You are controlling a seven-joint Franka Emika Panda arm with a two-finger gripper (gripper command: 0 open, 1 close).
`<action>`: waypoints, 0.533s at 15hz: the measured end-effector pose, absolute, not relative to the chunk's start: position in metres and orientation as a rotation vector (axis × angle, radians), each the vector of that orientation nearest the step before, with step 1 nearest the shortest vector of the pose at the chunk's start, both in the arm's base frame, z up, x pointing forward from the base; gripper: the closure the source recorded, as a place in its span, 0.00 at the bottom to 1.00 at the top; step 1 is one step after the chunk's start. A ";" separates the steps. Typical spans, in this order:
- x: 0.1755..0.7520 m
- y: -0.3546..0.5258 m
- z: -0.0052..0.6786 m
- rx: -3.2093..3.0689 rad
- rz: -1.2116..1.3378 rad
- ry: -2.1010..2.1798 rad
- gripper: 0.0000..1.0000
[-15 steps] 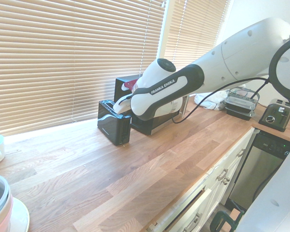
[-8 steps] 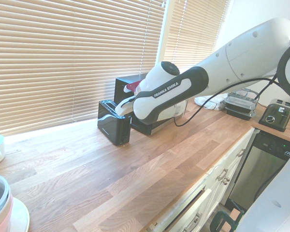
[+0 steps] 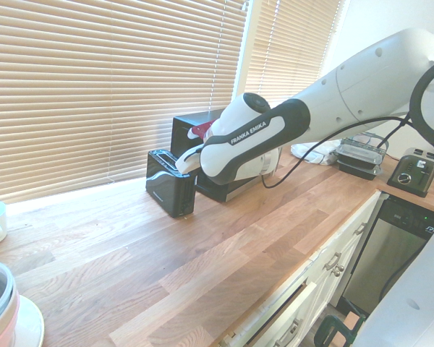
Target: Press the toaster
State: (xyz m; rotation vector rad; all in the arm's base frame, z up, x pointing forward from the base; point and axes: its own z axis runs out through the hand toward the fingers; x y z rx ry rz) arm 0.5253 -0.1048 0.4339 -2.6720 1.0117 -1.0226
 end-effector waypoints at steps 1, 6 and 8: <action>0.528 -0.104 0.432 -2.678 -1.006 1.010 1.00; 0.535 -0.100 0.417 -2.689 -0.958 1.013 1.00; 0.538 -0.102 0.412 -2.688 -0.945 1.020 1.00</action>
